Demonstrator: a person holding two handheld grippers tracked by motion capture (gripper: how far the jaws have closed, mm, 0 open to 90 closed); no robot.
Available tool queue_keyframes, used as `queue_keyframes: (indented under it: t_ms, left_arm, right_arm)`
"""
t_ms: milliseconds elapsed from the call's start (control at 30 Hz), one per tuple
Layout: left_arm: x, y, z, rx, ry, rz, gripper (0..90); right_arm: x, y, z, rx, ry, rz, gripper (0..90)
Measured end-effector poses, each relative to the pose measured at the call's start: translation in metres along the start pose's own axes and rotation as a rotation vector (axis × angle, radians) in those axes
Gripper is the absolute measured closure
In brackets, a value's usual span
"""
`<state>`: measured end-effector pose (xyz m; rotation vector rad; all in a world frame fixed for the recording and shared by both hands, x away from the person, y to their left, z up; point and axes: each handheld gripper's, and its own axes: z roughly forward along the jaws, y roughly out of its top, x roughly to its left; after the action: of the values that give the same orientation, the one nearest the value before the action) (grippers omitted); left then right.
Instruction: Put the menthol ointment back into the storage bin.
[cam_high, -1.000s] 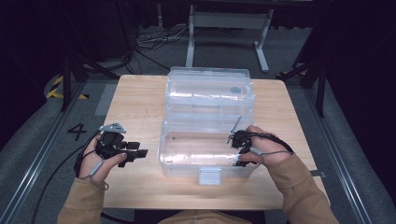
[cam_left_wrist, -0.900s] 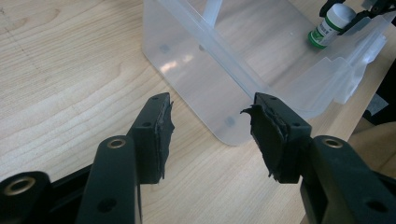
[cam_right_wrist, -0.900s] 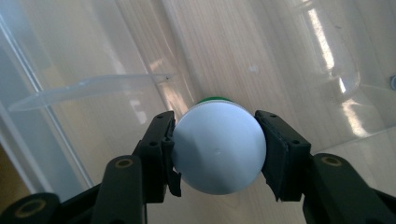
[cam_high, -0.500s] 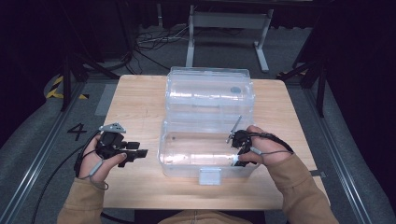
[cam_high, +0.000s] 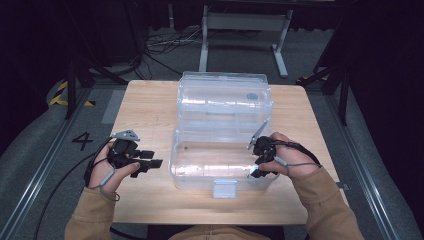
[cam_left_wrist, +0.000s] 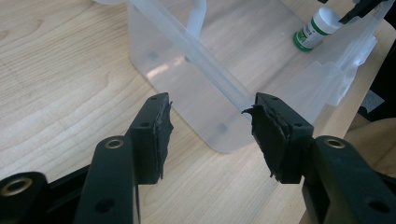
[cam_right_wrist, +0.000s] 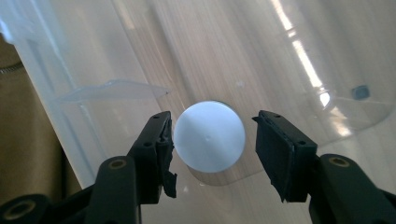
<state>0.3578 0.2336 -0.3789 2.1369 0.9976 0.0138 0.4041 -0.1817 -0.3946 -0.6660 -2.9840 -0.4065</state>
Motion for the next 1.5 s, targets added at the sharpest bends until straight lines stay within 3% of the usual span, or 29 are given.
queue_keyframes:
  t_ms: [100,600,1067,1300,1500]
  left_arm:
    - [-0.002,0.003,0.003,0.003,-0.011,0.012,47.7]
    - [-0.012,0.01,0.01,0.027,-0.052,0.063,48.1]
    - [-0.016,0.013,0.015,0.028,-0.069,0.067,48.3]
    - [-0.016,0.013,0.015,0.026,-0.072,0.067,48.4]
    - [-0.014,0.013,0.013,0.023,-0.072,0.063,48.4]
  right_arm:
    - [-0.001,-0.006,-0.009,-0.055,-0.007,0.021,47.4]
    - [-0.007,-0.025,-0.039,-0.22,-0.006,0.084,50.5]
    - [-0.014,-0.04,-0.062,-0.39,-0.022,0.163,54.0]
    - [-0.019,-0.046,-0.074,-0.523,-0.046,0.209,54.0]
    - [-0.025,-0.046,-0.082,-0.593,-0.055,0.241,55.5]
